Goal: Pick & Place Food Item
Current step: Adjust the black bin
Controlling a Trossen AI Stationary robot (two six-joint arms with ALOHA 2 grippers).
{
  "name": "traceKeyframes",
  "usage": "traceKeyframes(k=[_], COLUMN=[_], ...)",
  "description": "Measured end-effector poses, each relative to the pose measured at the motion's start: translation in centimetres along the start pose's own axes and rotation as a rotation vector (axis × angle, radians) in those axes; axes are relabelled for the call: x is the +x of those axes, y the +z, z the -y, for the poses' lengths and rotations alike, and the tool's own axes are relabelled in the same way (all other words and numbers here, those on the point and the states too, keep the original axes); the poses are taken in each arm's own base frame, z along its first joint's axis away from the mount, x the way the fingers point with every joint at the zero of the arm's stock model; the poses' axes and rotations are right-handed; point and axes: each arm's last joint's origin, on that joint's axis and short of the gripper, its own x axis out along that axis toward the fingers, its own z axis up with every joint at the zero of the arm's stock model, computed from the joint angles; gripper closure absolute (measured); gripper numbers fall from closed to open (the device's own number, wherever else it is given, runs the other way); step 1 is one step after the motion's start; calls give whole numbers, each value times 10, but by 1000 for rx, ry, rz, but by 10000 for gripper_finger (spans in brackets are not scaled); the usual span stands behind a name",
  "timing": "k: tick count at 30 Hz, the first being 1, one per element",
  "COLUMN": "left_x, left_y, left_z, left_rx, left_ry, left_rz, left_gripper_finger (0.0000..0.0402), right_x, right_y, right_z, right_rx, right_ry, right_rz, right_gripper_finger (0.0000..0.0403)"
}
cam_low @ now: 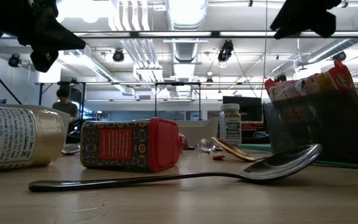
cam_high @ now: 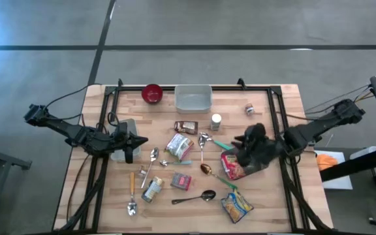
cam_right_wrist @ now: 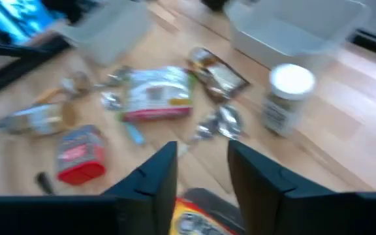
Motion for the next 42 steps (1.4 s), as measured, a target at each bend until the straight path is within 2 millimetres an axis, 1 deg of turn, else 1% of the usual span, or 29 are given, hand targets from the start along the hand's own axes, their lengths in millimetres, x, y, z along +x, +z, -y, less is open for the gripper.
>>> traceKeyframes(k=[5, 7, 12, 15, 24, 30, 35, 38, 42], left_x=[0, 0, 0, 0, 0, 0, 0, 0, 0], left_y=[0, 0, 0, 0, 0, 0, 0, 0, 0], left_z=[0, 0, 0, 0, 0, 0, 0, 0, 0], left_rx=[0, 0, 0, 0, -2, -3, -2, -2, -1], left_ry=[1, 0, 0, 0, 0, 1, 1, 1, 1], left_rz=[0, 0, 0, 0, 0, 0, -1, 0, -1], left_gripper_finger=[401, 401, 401, 401, 401, 401, 401, 401, 401], right_x=[14, 23, 48, 62, 102, 129, 150, 159, 162], right_y=[22, 27, 33, 37, 43, 36, 28, 23, 21], right_z=[2, 3, 6, 3, -8, -18, -21, -23, -23], right_rx=[35, 55, 94, 108, 53, 1, -31, -54, -79], right_ry=[-5, -3, -34, -54, -241, -241, -253, -265, -289], right_rz=[-99, -145, -256, -303, -475, -599, -695, -744, -799], right_gripper_finger=[368, 387, 390, 391, 391, 391, 391, 391, 391])
